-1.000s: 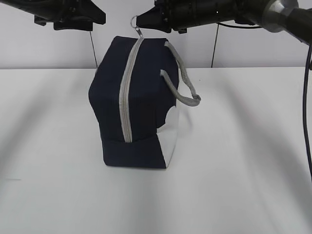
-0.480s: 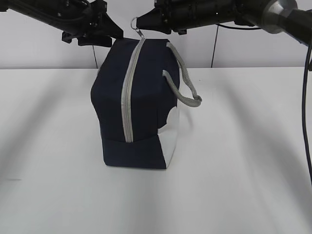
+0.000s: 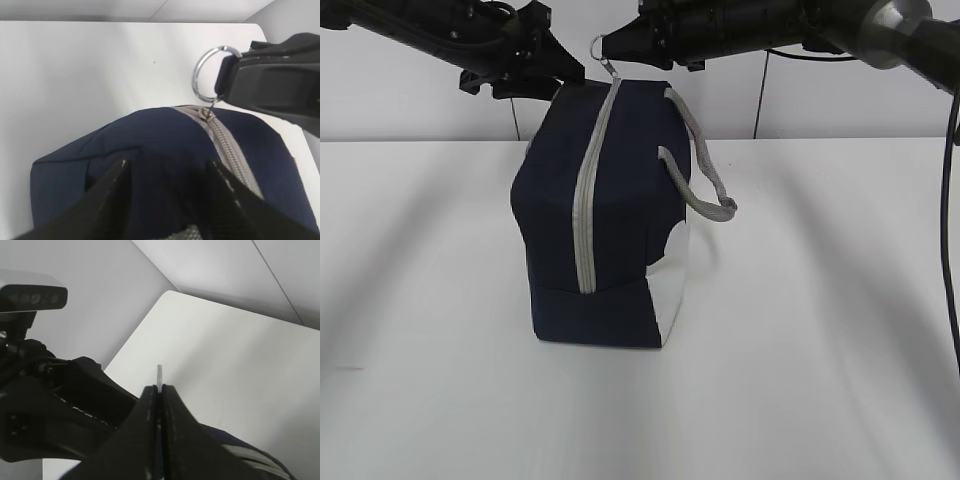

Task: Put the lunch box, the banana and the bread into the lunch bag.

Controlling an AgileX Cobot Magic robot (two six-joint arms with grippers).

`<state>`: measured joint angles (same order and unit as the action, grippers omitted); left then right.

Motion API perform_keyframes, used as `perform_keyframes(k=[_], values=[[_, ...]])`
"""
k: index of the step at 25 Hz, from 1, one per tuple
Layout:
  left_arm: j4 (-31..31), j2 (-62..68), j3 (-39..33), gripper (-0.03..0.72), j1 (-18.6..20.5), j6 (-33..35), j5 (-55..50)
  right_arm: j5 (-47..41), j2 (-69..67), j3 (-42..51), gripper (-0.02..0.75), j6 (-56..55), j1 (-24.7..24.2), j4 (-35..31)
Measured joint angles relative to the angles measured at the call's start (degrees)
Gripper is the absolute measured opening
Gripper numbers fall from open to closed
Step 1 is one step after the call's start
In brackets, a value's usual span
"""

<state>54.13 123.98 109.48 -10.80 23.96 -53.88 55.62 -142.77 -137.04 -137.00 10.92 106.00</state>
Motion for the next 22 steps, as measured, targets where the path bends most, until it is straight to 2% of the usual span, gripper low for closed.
perform_keyframes(k=[9, 13, 20, 22], values=[[2.4, 0.0, 0.0, 0.335, 0.0, 0.0, -0.4, 0.0, 0.0, 0.0, 0.006, 0.0, 0.0, 0.0], [1.4, 0.0, 0.0, 0.263, 0.0, -0.5, -0.5, 0.0, 0.0, 0.0, 0.006, 0.0, 0.0, 0.0], [-1.2, 0.0, 0.0, 0.237, -0.1, -2.6, -0.2, 0.0, 0.0, 0.0, 0.006, 0.0, 0.0, 0.0], [-1.2, 0.0, 0.0, 0.19, -0.2, -2.7, -0.1, 0.0, 0.0, 0.0, 0.006, 0.0, 0.0, 0.0]])
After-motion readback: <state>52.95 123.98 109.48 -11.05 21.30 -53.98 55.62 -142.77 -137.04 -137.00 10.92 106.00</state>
